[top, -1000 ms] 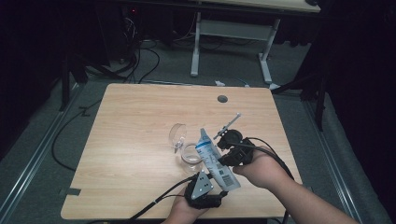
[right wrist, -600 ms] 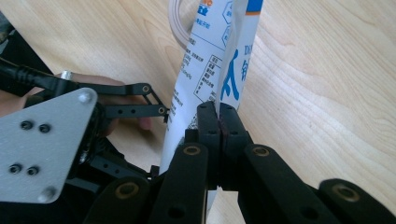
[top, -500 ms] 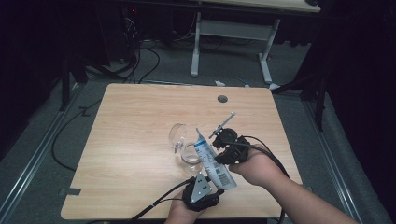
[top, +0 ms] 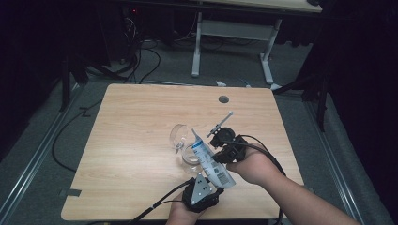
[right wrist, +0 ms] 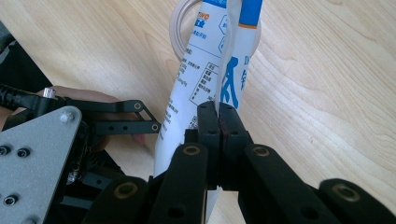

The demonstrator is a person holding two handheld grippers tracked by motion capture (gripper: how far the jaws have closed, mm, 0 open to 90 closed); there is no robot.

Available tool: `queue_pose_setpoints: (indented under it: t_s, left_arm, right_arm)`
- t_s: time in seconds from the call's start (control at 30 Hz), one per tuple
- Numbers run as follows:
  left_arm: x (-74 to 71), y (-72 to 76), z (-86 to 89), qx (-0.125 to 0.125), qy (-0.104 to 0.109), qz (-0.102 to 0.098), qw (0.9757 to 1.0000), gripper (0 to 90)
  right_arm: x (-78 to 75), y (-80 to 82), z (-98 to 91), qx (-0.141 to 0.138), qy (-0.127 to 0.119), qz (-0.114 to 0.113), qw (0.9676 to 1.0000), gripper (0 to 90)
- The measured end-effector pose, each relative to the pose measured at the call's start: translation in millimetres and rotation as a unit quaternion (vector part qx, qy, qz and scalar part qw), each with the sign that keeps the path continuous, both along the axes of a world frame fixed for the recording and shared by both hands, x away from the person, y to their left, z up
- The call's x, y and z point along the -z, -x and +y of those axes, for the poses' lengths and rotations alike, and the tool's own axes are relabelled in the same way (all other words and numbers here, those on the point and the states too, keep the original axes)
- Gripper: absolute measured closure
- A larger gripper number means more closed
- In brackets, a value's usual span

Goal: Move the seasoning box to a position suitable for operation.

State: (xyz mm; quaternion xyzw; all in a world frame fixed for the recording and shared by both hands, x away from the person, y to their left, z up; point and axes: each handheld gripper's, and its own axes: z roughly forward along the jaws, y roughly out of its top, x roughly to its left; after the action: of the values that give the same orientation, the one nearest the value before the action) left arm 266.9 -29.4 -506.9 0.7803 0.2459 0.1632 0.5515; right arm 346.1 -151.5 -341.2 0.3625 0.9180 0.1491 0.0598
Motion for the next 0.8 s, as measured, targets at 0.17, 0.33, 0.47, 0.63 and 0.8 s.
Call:
queue_pose_setpoints:
  t_s: [0.17, 0.33, 0.47, 0.63, 0.8]
  left_arm:
    - [-1.0, -2.5, 1.1, -0.003, 0.000, 0.006, 1.0000, 55.0]
    - [-1.2, -3.0, 1.6, -0.002, -0.002, 0.006, 1.0000, 55.1]
    - [-2.5, -1.9, 0.7, -0.002, -0.005, 0.000, 1.0000, 55.1]
    - [-4.8, -3.7, 0.2, -0.003, -0.002, -0.001, 1.0000, 54.9]
    - [-7.3, -4.8, 0.6, 0.001, 0.003, 0.001, 1.0000, 54.1]
  right_arm:
    - [0.5, -1.8, 3.3, 0.011, -0.002, -0.002, 0.9999, 89.3]
    - [1.3, -3.9, 3.9, 0.018, -0.002, -0.001, 0.9998, 89.3]
    - [1.4, -3.9, 4.5, 0.005, 0.005, -0.003, 1.0000, 89.8]
    - [-1.1, -5.2, 4.2, -0.003, 0.004, -0.009, 0.9999, 90.0]
    - [-3.5, -6.2, 3.9, -0.002, 0.003, -0.011, 0.9999, 90.0]
